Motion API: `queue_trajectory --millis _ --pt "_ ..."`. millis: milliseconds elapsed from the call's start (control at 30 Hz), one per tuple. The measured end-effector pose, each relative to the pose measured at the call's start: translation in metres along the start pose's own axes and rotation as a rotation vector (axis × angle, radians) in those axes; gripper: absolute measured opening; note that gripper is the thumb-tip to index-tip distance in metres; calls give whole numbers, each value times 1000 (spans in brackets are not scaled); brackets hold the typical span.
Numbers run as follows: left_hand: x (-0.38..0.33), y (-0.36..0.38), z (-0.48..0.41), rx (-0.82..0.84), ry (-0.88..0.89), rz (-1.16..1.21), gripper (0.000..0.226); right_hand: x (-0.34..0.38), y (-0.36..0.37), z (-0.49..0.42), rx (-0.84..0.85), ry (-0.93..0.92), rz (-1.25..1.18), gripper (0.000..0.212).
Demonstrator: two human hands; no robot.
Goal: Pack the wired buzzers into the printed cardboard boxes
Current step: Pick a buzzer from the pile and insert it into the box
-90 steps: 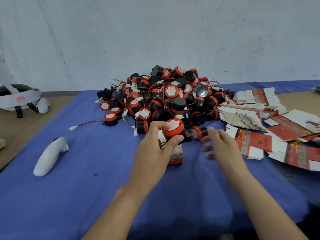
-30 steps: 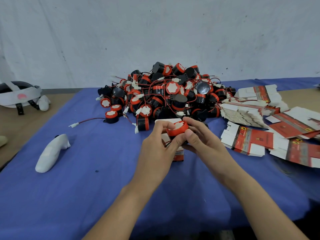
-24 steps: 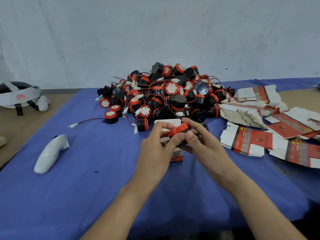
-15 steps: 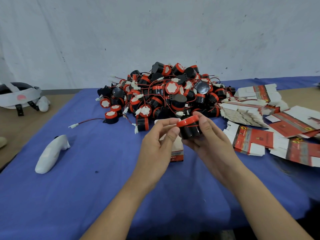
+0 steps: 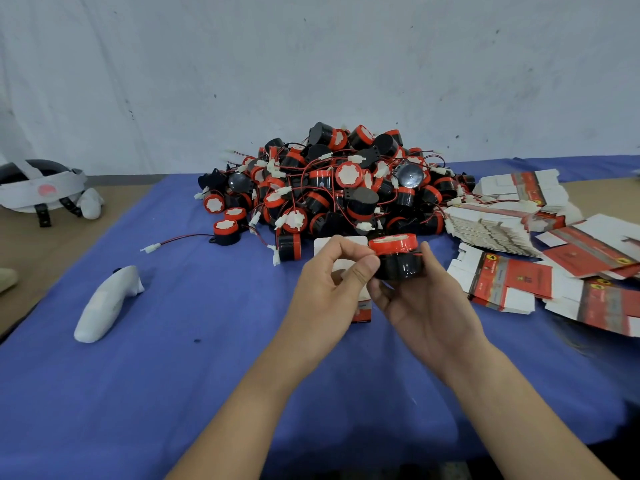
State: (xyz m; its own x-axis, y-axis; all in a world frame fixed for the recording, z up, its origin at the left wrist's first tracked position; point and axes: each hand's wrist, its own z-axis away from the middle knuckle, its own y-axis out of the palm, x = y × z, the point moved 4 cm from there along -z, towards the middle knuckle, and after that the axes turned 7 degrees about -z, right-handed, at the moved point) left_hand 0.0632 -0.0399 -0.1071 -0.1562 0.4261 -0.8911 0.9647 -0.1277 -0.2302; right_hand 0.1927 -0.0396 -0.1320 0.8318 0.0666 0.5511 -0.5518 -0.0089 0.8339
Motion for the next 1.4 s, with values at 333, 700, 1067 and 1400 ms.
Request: queue_trajectory --millis 333,700,1067,1400 --pt "1 -3 7 -83 321 -849 38 4 -9 -2 -104 -124 13 42" --pt "7 -2 1 30 154 -556 21 12 -10 -1 -144 -190 141 43" --pt "14 -13 -1 -55 139 -569 20 2 -5 -2 -126 -167 226 43" --pt "9 -12 3 -25 189 -621 30 -4 -2 -2 -107 -125 274 48"
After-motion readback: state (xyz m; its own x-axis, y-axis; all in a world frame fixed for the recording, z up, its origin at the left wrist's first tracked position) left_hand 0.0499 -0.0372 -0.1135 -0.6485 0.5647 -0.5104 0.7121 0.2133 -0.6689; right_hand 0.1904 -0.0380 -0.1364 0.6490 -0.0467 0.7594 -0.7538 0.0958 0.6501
